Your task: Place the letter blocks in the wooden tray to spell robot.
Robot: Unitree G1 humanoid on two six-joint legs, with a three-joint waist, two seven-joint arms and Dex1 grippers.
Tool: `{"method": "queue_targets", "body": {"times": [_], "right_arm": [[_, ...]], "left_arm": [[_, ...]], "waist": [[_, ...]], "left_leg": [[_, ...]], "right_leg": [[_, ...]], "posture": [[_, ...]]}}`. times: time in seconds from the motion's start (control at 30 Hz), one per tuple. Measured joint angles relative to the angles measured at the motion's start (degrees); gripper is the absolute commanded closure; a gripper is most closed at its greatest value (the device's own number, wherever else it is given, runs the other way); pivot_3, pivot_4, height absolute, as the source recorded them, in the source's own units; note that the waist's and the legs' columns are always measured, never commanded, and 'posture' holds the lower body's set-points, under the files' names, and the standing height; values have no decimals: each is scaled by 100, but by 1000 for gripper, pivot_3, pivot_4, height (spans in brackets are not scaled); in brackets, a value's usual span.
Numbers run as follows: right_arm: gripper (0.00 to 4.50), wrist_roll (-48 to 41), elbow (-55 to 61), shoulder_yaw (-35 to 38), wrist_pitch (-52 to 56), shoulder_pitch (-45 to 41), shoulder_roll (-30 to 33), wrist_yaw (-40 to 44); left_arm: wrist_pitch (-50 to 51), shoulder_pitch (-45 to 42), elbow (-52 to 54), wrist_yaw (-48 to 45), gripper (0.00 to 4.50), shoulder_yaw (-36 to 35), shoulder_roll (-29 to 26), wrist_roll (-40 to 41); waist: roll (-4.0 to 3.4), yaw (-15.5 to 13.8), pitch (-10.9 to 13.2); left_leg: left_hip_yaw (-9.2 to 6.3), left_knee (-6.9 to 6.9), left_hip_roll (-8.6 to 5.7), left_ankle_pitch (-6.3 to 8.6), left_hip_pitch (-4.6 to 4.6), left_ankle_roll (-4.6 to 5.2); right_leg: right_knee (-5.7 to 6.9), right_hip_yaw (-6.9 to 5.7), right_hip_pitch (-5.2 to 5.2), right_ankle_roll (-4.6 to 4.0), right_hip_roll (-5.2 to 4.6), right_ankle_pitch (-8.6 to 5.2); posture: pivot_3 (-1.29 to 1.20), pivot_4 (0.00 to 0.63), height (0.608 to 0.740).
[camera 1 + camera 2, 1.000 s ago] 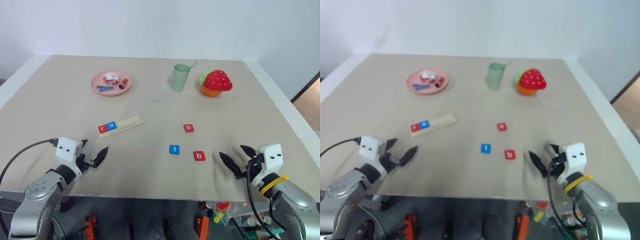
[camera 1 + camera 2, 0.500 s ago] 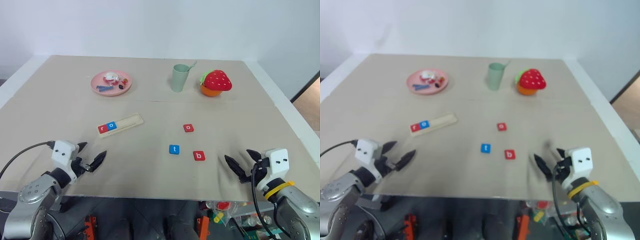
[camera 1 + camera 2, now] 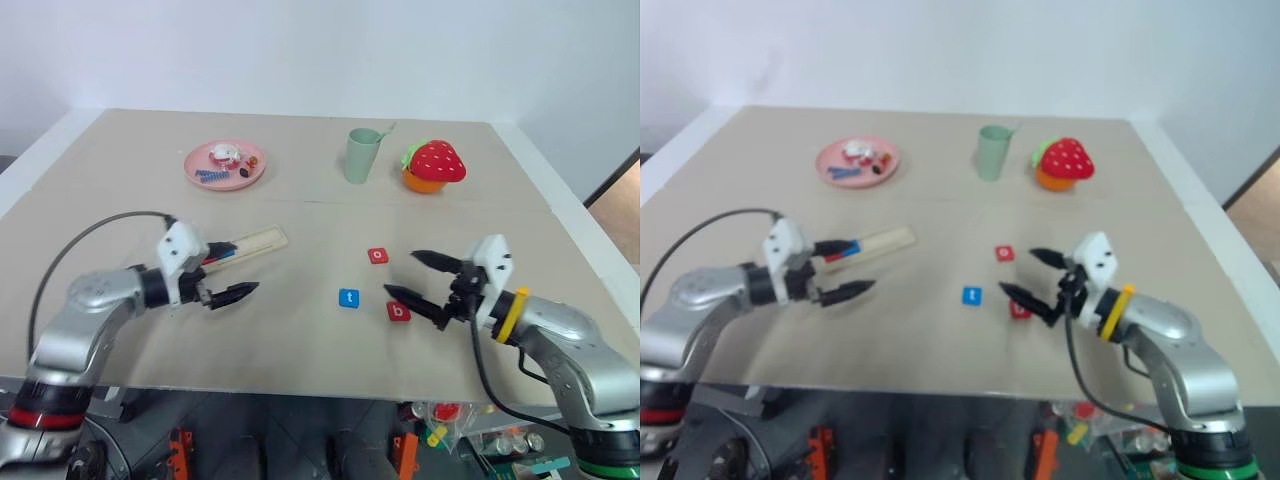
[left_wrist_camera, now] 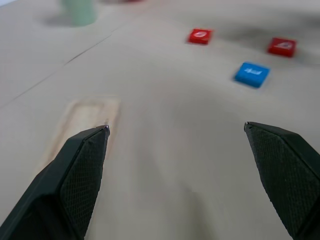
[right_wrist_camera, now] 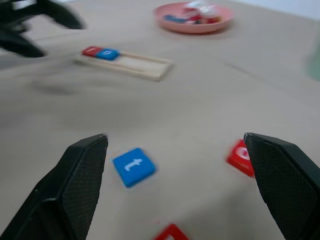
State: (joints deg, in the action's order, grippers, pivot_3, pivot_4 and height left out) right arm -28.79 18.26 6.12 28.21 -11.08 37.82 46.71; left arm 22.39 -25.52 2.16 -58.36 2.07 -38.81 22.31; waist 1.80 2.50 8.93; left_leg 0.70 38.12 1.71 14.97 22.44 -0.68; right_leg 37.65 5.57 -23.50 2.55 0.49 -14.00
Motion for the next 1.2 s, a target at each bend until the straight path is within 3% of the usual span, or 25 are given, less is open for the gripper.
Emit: {"method": "queue_targets", "body": {"times": [0.13,0.23,0.4,0.63,1.0,1.2], "right_arm": [[0,172,-189,-189,-180,-375,-318,-137],[0,258,-168,-255,-273,-396,-441,-253],[0,326,-149,-264,-311,-239,-581,-489],[0,360,24,-263,-357,-43,-598,-690],[0,441,23,-262,-381,4,-636,-854],[0,487,23,-262,-443,4,-639,-923]], "left_arm": [[89,-1380,-1348,-300,20,598,383,-410],[187,-1867,-1882,-86,20,712,680,-655],[606,-1881,-2081,236,20,715,924,-745],[489,-1837,-2528,425,20,715,865,-1155],[150,-2010,-3085,-48,20,947,834,-1585],[151,-2415,-3560,4,1904,1066,878,-1936]], "waist": [[3,-4,2],[2,-6,2],[1,9,2],[1,7,3],[1,1,3],[1,2,2]], "left_leg": [[-8,6,-5,2,19,0],[-9,9,-7,12,22,6],[-11,33,-4,18,95,13],[-9,40,-6,5,84,-3],[-10,42,-6,-6,84,-4],[-10,43,-7,-6,83,-3]], "right_leg": [[0,-6,-11,-9,0,5],[-1,-2,-12,-3,-4,1],[46,14,-100,-5,-5,0],[53,7,-86,-12,-1,11],[56,0,-83,-15,1,20],[57,0,-82,-15,2,20]], "posture": [[0,150,740],[0,150,740],[0,150,740],[0,150,740],[0,150,740],[0,150,740]]}}
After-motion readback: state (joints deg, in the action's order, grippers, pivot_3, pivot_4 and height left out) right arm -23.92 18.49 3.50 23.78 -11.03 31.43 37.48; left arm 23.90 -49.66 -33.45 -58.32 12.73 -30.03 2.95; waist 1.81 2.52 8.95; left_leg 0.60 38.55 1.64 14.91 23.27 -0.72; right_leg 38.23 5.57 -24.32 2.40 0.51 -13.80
